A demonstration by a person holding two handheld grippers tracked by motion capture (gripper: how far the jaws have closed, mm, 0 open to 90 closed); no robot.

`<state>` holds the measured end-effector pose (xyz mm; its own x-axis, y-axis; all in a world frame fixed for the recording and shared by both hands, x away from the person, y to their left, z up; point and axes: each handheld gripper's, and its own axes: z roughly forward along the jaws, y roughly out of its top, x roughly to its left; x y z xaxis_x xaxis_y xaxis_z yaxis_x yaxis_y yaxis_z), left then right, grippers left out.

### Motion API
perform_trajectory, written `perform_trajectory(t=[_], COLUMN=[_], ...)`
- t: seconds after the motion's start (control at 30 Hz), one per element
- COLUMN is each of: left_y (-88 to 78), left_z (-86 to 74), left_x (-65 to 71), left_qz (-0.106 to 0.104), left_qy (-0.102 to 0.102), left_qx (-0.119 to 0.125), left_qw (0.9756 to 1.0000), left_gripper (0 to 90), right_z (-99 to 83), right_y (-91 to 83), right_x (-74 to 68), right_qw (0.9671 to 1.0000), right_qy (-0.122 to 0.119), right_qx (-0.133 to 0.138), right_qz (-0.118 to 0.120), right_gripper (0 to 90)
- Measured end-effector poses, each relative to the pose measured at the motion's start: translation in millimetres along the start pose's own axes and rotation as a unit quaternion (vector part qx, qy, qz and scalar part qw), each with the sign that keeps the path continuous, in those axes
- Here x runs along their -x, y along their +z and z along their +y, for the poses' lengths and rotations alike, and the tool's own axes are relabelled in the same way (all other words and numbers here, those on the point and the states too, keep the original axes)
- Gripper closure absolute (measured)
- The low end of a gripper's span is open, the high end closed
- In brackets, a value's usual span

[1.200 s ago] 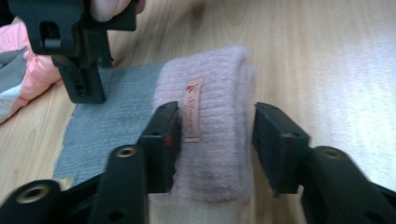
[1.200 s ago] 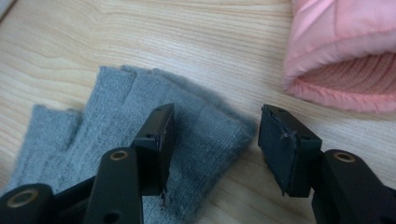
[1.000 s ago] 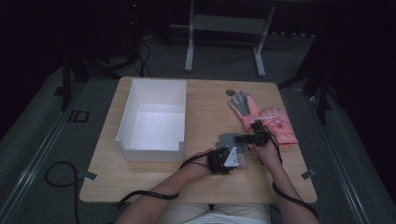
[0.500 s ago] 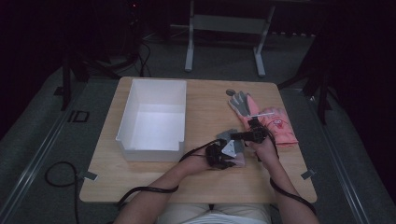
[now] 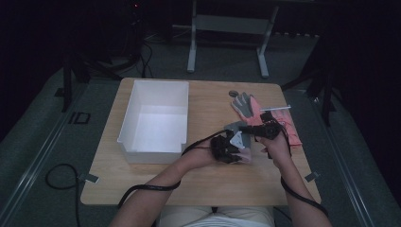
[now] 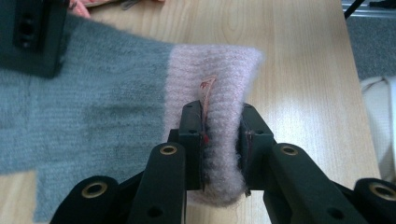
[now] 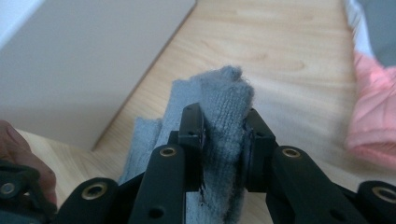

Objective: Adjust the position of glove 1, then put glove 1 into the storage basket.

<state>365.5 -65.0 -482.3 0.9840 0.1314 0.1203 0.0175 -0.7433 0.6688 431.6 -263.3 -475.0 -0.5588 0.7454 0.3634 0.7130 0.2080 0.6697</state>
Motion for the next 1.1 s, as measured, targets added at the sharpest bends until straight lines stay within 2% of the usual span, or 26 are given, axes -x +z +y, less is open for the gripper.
perform_trajectory(t=[0.1, 0.23, 0.37, 0.4, 0.47, 0.5, 0.53, 0.67, 0.83, 1.07, 1.1], left_y=[-9.6, -22.9, -39.9, -44.5, -48.5, -56.3, -59.1, -76.2, -96.5, -128.3, -128.3], left_z=[7.7, 18.9, 21.8, 23.0, 24.1, 26.4, 27.2, 29.6, 29.8, 21.4, 21.4], left_x=[-3.1, -3.3, -9.8, -11.1, -11.2, -13.6, -14.1, -20.3, -25.8, -32.4, -32.4], left_qz=[-0.004, 0.001, -0.008, -0.007, -0.006, -0.004, -0.003, -0.004, 0.006, 0.017, 0.017], left_qy=[0.003, 0.016, 0.013, 0.020, 0.020, 0.025, 0.026, 0.029, 0.036, 0.037, 0.037], left_qx=[-0.001, -0.001, 0.008, 0.004, 0.005, 0.002, 0.002, -0.003, -0.016, -0.030, -0.030], left_qw=[1.0000, 0.9999, 0.9999, 0.9998, 0.9998, 0.9997, 0.9996, 0.9996, 0.9992, 0.9987, 0.9987], left_gripper=[74.7, 74.7, 74.9, 75.0, 75.0, 75.0, 75.0, 75.0, 75.1, 75.0, 75.0], right_z=[5.3, 13.9, 21.9, 24.0, 26.2, 28.6, 34.2, 46.9, 62.5, 82.5, 82.5], right_y=[-7.2, -16.9, -25.7, -27.1, -28.4, -29.4, -31.0, -33.1, -31.5, -22.5, -22.5], right_x=[-5.2, -11.4, -18.0, -19.8, -21.5, -23.8, -29.5, -43.0, -56.8, -79.4, -79.4], right_qw=[0.9999, 0.9998, 0.9994, 0.9993, 0.9992, 0.9990, 0.9987, 0.9978, 0.9971, 0.9957, 0.9957], right_qy=[-0.008, -0.010, -0.021, -0.021, -0.022, -0.024, -0.029, -0.045, -0.053, -0.066, -0.066], right_qx=[0.007, 0.018, 0.028, 0.030, 0.034, 0.037, 0.041, 0.048, 0.054, 0.059, 0.059], right_qz=[-0.004, -0.001, -0.001, 0.001, 0.004, 0.005, 0.006, 0.003, 0.013, 0.026, 0.026], right_gripper=[73.9, 73.9, 74.0, 74.0, 74.0, 74.0, 74.0, 73.9, 73.9, 74.0, 74.0])
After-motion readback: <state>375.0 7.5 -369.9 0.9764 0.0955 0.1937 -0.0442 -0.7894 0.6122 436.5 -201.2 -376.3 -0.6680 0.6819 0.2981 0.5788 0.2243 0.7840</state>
